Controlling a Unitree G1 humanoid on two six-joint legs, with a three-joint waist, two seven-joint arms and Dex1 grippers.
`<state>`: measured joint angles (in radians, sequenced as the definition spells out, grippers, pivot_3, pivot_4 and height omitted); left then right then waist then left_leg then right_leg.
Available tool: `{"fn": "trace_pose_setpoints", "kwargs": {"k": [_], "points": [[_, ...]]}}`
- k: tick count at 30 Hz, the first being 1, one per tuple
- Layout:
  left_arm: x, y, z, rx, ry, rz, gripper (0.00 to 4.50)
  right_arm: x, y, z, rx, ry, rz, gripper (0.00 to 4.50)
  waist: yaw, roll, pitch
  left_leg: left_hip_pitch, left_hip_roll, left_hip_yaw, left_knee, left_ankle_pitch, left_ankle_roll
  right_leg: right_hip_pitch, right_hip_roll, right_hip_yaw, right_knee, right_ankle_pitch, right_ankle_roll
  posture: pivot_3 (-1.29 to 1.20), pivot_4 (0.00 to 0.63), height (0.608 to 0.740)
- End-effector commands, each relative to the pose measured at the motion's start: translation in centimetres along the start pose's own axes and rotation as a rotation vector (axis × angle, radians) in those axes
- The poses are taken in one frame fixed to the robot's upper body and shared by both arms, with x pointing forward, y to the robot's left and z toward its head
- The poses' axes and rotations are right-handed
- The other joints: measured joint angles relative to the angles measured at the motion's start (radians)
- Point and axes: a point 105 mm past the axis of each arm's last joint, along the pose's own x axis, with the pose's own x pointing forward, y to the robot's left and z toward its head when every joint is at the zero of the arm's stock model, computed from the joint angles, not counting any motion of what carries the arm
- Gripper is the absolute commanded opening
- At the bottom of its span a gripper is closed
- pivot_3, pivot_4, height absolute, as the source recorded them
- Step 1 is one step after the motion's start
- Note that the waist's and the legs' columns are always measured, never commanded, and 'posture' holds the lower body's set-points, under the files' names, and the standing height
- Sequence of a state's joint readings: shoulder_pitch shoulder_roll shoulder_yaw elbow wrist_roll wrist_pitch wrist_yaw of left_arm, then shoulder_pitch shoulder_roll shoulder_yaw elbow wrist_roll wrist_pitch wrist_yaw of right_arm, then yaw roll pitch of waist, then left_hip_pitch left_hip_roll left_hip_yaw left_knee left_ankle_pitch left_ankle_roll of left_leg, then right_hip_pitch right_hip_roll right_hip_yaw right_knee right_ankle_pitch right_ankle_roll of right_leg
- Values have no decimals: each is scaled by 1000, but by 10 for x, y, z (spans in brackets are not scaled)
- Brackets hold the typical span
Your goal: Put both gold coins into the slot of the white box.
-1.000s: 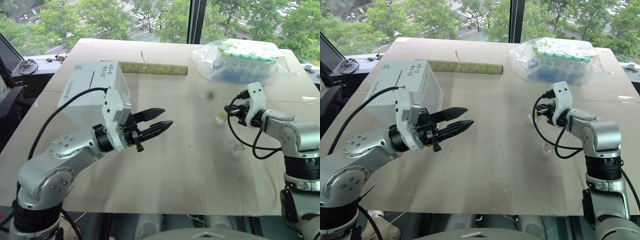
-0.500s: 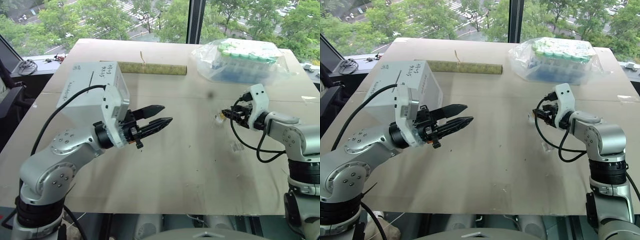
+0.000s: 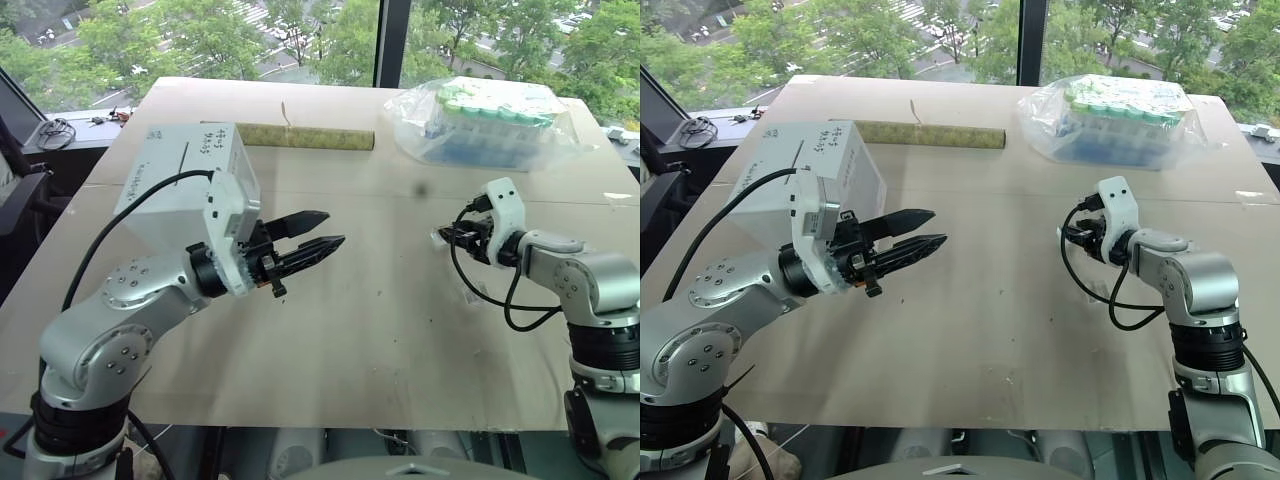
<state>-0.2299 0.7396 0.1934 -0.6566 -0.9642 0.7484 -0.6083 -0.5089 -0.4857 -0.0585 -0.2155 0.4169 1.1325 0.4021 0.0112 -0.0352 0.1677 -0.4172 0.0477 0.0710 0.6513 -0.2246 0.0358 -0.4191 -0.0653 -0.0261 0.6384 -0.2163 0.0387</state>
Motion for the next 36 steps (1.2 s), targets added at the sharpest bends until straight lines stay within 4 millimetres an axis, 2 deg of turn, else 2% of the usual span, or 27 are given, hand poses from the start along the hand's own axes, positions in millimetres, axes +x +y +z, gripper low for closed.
{"fn": "trace_pose_setpoints", "kwargs": {"k": [1,2,3,4,21,22,24,31,36], "points": [[1,-6,8,49,-16,-21,2204,-2,-3,8,-17,-38,-14,1799,0,0,0,0,0,0,0,0,0,0,0,0,0,0,0,0,150,740],[1,-7,8,49,-16,-21,2204,-1,-3,8,-17,-37,-15,1799,0,0,0,0,0,0,0,0,0,0,0,0,0,0,0,0,150,740],[1,-7,8,50,-16,-20,2204,-1,-4,8,-20,-36,-17,1270,0,0,0,0,0,0,0,0,0,0,0,0,0,0,0,0,150,740],[1,-7,8,50,-15,-19,2204,0,-4,8,-22,-35,-17,1012,0,0,0,0,0,0,0,0,0,0,0,0,0,0,0,0,150,740],[0,-7,10,62,-8,-8,2204,7,-6,5,-25,-29,-23,1012,0,0,0,0,0,0,0,0,0,0,0,0,0,0,0,0,150,740],[0,-7,10,62,-8,-8,2204,7,-6,5,-25,-29,-24,461,0,0,0,0,0,0,0,0,0,0,0,0,0,0,0,0,150,740],[-1,-7,10,62,-8,-6,2204,7,-7,6,-25,-31,-25,44,0,0,0,0,0,0,0,0,0,0,0,0,0,0,0,0,150,740],[-1,-6,9,55,-9,-3,2204,5,-5,8,-28,-37,-14,44,0,0,0,0,0,0,0,0,0,0,0,0,0,0,0,0,150,740],[0,-4,9,25,-24,0,2204,-2,-3,20,-28,-92,14,44,0,0,0,0,0,0,0,0,0,0,0,0,0,0,0,0,150,740]]}}
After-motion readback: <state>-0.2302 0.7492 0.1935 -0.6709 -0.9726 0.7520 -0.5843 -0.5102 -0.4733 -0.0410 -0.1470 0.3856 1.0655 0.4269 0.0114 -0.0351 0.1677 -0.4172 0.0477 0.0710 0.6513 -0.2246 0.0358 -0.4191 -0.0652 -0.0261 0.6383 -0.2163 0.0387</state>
